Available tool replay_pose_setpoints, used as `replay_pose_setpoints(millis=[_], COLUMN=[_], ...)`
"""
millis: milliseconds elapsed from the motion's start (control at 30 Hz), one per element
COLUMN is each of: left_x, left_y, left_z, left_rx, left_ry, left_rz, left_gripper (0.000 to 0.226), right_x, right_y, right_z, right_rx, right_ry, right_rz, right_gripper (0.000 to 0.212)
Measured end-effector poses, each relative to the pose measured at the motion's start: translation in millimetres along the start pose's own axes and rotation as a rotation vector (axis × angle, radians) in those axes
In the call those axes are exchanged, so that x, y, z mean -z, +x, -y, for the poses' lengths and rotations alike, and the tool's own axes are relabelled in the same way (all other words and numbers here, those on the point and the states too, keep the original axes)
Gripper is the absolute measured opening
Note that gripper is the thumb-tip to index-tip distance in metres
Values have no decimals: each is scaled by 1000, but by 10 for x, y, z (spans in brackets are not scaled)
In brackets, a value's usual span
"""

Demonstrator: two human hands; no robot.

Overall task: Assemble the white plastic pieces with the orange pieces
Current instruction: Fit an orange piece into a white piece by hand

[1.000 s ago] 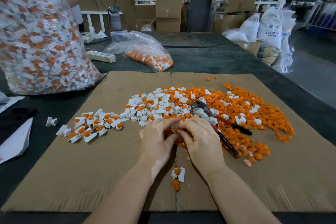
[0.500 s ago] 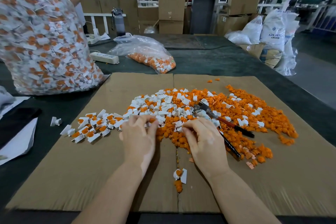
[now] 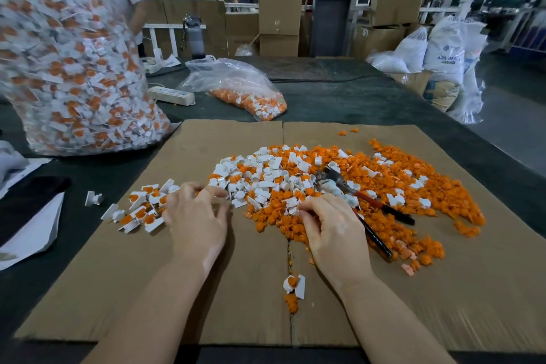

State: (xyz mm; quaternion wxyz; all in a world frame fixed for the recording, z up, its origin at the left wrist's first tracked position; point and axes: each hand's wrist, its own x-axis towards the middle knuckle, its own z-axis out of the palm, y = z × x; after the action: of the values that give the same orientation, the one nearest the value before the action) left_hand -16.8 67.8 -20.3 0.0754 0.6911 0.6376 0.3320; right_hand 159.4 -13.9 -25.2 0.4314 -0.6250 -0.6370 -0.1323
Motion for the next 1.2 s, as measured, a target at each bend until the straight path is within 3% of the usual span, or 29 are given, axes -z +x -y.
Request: replay_pose_setpoints(millis=[100,233,467,733,833,1000,1200], left_x=[21,-10,-30,-53,-60,-97,-219], left_y=[-64,-145,-177,-277,-244,-14,210], left_z=[-99,-173,-253,-491,-517,-490,-474], left_rx=[-206,-327,-154,-121,-114,-81,-99], left_ry=[-215,-188,-428,-697,-683,-488,-83], left_rz=[93,304,291,407,388,183,106], left_gripper=[4,16,10,11,10,6,24], right_x=[1,-1,-5,27,28,31,10], right_y=[2,2,-2,5,12,12,24], right_z=[1,-1,-5,3,8,12,14], right_rx=[7,5,72,59,3,-31,-29], right_ry=[-5,2,16,96,110,88,58], right_rz=[-3,-12,1,61,26,-33,-44], right_gripper=[7,8,13,9,6,4,5])
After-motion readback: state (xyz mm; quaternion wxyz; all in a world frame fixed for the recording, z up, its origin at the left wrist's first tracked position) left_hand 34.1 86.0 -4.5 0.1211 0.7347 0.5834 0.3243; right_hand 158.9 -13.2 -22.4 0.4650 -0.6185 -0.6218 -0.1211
